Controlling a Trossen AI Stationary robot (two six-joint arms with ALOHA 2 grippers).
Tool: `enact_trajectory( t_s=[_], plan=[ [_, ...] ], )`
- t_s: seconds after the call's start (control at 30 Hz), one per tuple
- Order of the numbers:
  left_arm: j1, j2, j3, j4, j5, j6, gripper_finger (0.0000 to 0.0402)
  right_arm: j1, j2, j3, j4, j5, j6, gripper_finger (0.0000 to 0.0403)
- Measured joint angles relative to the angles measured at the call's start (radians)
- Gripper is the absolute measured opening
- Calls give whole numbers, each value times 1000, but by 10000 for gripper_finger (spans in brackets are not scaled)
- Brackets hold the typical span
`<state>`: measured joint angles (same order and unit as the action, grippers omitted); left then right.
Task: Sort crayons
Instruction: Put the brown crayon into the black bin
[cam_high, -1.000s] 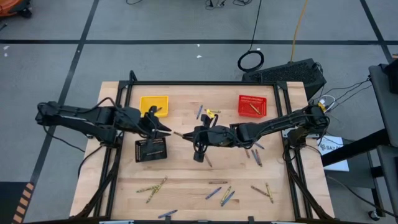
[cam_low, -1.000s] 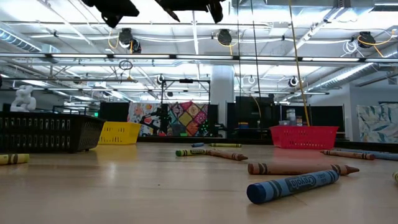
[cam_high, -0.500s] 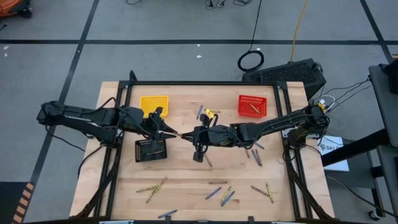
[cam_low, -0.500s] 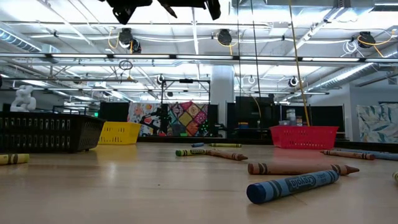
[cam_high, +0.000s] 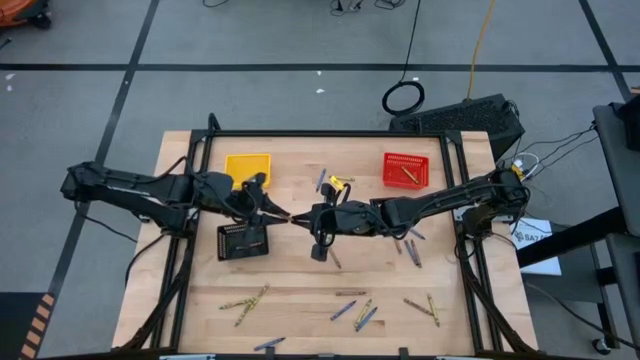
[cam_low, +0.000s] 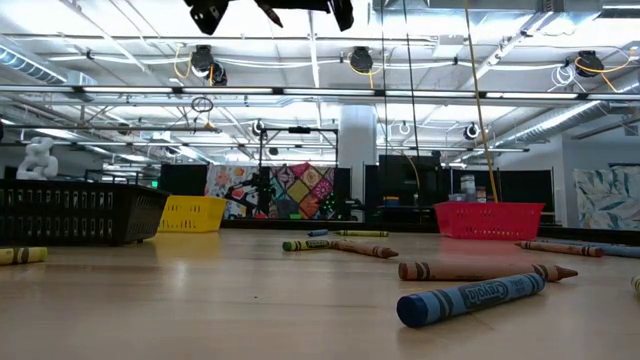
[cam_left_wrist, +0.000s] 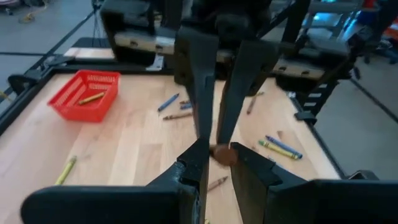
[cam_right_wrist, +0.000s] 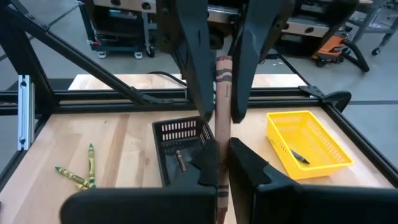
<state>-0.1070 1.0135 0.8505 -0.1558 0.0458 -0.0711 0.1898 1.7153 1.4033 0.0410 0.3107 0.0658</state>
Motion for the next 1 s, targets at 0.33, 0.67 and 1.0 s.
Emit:
enact_trajectory(
  t_s=[0.33,0.67,1.0],
  plan=[
    [3,15,0,16,9,2,67,0,0,0,0,0,-3,0],
    [3,21,0,14,2,28,12,0,0,0,3,0,-3,0],
    [3,21,0,12,2,29,13,0,0,0,1,0,0,2]
  ],
)
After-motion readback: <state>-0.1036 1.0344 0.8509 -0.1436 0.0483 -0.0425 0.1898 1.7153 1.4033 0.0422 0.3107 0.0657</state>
